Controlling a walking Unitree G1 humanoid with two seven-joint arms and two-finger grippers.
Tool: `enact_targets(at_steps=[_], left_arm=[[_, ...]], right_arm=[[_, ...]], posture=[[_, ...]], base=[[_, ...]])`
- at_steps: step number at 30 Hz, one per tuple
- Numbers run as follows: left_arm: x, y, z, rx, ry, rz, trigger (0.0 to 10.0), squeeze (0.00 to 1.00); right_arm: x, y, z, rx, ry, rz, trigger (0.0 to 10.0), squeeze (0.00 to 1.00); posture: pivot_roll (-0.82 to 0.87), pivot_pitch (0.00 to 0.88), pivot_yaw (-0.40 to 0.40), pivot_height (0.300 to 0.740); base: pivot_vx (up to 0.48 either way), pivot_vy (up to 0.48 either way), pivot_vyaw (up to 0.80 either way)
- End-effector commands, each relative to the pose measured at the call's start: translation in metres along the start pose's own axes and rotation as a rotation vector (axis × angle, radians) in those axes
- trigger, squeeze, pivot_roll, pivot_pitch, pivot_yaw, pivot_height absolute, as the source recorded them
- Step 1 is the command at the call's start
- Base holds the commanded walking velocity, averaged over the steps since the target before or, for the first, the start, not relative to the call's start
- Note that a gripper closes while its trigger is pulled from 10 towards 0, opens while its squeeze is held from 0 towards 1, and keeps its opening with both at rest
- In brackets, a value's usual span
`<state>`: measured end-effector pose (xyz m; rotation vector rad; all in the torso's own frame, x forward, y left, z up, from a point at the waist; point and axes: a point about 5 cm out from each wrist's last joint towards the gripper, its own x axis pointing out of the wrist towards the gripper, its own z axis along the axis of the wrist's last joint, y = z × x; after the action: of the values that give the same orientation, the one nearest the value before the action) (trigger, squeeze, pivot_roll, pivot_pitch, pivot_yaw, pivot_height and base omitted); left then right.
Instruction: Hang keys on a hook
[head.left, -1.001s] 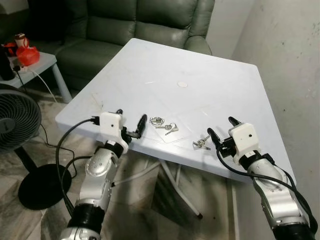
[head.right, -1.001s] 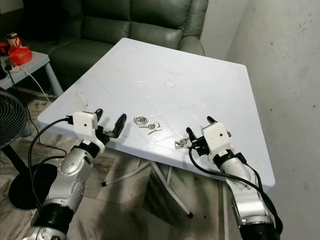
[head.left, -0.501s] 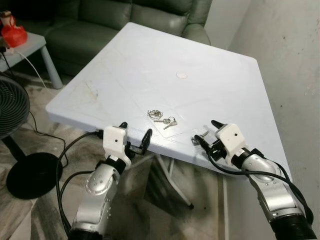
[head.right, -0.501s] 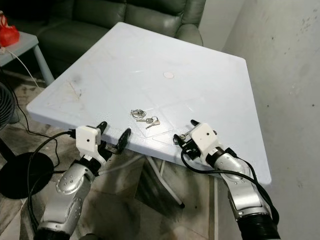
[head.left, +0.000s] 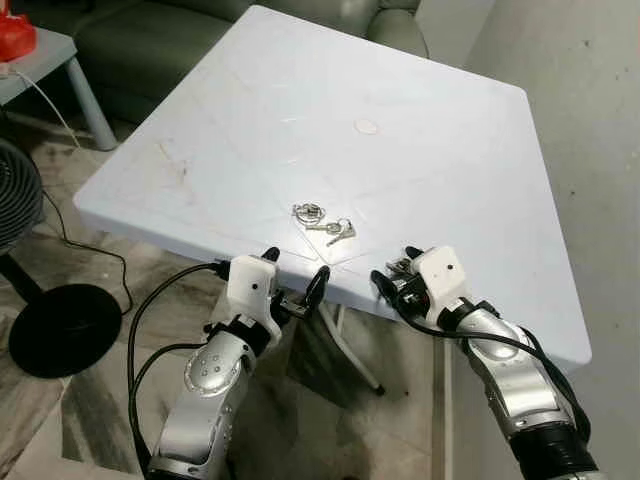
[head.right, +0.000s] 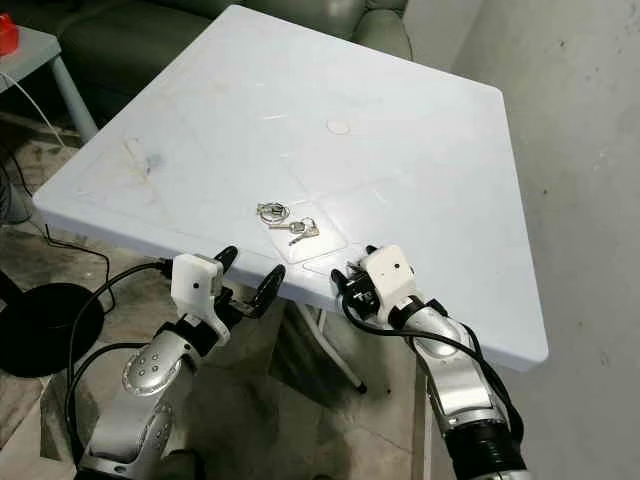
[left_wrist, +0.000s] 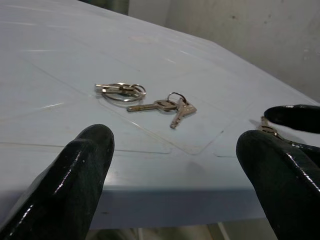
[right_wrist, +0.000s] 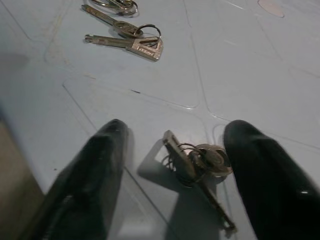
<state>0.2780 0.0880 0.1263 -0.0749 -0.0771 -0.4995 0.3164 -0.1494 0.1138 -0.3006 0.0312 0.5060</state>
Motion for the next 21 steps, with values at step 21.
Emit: enact_targets(at_steps=[21], left_arm=[[0.0034,-0.0053,0.0039,0.002,0.008,-0.008,10.0,0.0]], right_arm=[[-0.0072,-0.0139,-0.0097,0.008,0.025,-0.122,0.0,0.0]], posture=[[0.06,0.218,-0.171,0.711]], base=[[0.0,0.0,0.0]])
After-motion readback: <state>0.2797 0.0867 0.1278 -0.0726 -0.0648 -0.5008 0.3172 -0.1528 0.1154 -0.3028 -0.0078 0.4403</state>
